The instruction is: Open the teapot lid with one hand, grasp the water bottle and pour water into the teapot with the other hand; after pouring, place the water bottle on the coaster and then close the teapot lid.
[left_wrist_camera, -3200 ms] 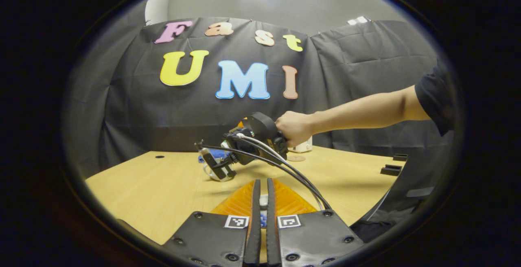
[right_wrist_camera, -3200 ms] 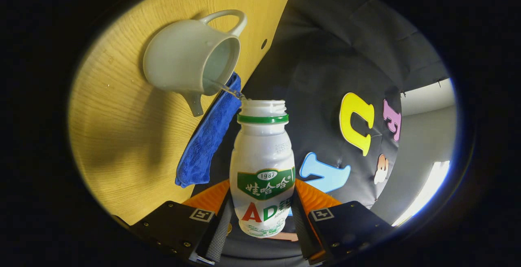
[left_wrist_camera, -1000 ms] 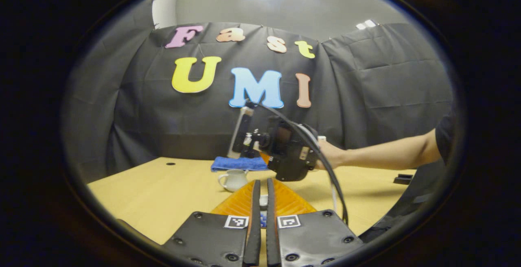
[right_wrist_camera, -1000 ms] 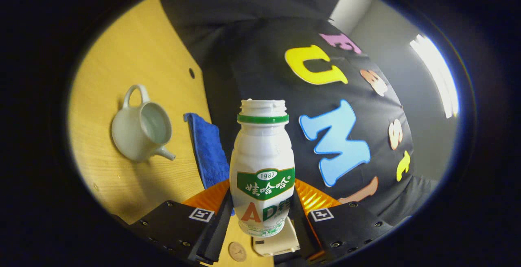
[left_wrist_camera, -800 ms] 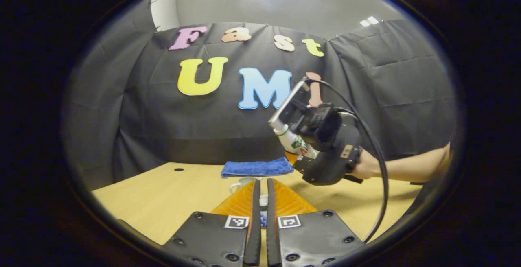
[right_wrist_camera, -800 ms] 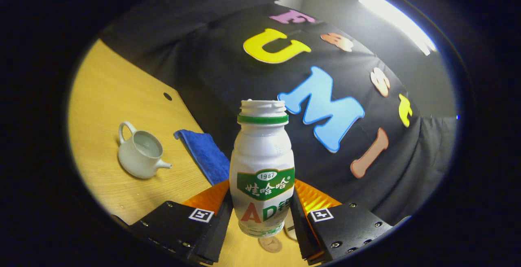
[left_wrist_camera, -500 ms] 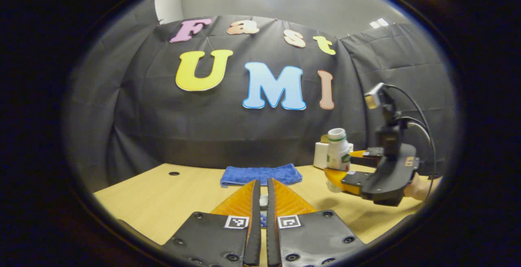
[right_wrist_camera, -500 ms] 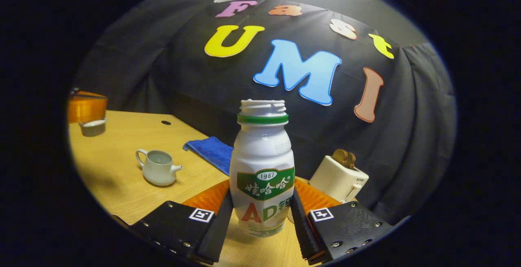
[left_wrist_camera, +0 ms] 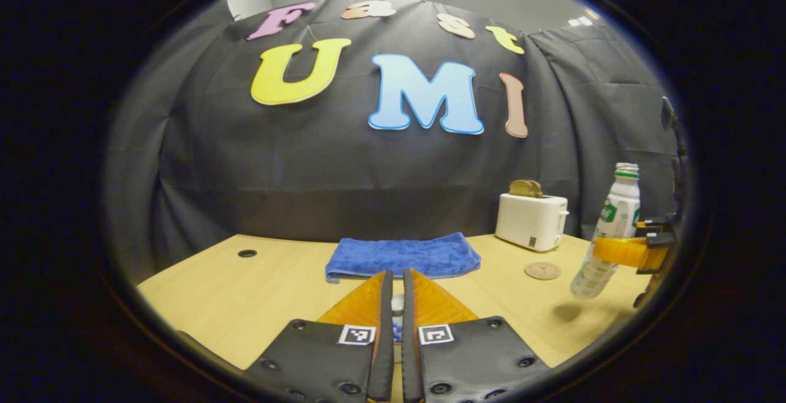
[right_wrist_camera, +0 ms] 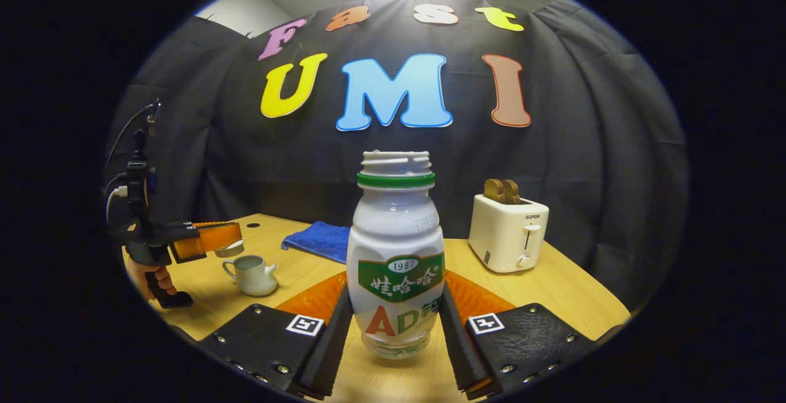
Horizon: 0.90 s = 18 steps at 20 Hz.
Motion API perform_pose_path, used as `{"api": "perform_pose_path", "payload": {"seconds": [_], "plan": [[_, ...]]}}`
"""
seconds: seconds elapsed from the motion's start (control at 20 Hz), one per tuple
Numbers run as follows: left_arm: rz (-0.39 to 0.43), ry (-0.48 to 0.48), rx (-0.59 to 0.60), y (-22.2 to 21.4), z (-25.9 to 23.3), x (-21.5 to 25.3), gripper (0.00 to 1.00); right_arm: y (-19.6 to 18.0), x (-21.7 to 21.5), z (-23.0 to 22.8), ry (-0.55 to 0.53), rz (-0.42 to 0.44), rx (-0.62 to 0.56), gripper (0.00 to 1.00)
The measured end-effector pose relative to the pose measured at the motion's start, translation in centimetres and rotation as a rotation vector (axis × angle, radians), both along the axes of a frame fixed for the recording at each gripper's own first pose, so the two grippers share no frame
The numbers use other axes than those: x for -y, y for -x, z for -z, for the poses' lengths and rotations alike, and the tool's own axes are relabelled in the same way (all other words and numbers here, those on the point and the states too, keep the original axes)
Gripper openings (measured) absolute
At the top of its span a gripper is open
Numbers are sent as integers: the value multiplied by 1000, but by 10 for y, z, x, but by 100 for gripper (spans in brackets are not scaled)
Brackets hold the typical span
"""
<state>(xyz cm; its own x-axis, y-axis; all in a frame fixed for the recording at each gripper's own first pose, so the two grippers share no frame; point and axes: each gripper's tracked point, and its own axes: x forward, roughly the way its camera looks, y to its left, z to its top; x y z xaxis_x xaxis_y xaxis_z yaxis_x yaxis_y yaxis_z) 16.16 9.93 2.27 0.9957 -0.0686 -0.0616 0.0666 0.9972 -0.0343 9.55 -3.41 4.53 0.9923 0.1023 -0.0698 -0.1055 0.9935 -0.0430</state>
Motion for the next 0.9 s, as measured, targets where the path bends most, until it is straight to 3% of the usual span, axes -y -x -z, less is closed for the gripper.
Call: {"api": "perform_pose_path", "payload": {"seconds": [0.25,0.3,0.65,0.7,0.9], "plan": [[0,23,-59,-25,27,-3,16,3,10,-4,-14,20,9,71],[-4,18,-66,-27,32,-3,12,3,12,-4,-9,25,12,71],[-17,-29,-96,-33,45,-5,16,5,18,-5,31,39,18,71],[-20,-32,-95,-34,45,-5,12,5,19,-4,31,40,15,71],[-27,-15,-96,-34,48,-7,18,6,22,-4,54,53,3,71]]}}
